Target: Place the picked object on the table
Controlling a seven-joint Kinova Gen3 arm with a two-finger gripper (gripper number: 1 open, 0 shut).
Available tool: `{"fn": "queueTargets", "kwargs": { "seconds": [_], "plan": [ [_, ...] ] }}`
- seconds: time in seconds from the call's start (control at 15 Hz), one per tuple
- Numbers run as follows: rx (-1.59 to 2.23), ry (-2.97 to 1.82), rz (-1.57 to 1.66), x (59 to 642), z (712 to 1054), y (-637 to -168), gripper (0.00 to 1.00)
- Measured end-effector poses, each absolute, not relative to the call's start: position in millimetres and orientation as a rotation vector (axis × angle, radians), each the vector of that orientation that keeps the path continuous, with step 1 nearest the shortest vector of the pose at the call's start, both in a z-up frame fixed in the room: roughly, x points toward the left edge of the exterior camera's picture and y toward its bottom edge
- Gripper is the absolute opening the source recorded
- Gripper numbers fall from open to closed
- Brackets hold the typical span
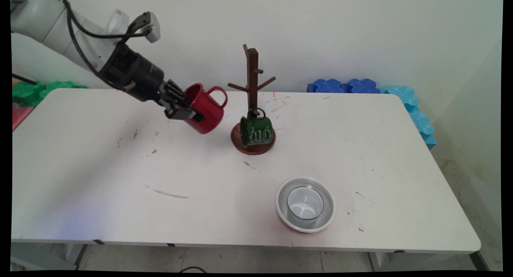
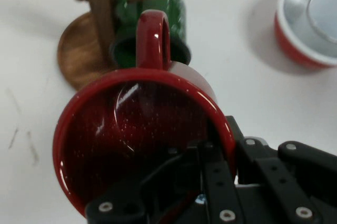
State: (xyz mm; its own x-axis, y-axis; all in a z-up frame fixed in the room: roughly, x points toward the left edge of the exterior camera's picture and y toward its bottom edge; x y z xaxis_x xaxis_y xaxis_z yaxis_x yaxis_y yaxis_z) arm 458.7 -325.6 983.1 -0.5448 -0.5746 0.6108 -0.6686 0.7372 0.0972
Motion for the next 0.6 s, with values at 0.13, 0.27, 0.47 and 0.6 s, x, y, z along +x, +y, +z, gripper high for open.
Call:
{"fn": "queueTargets", "kwargs": {
  "seconds": [0.13,0.27,0.47,0.6],
  "plan": [
    [0.919,-2.351,0.214,466.7,980.3,-327.2,0.0],
    [0.897,-2.398,0.24,473.8,976.7,-330.8,0.0],
    [0.864,-2.463,0.278,482.5,970.6,-338.0,0.0],
    [0.842,-2.5,0.3,487.0,966.3,-342.9,0.0]
  ]
}}
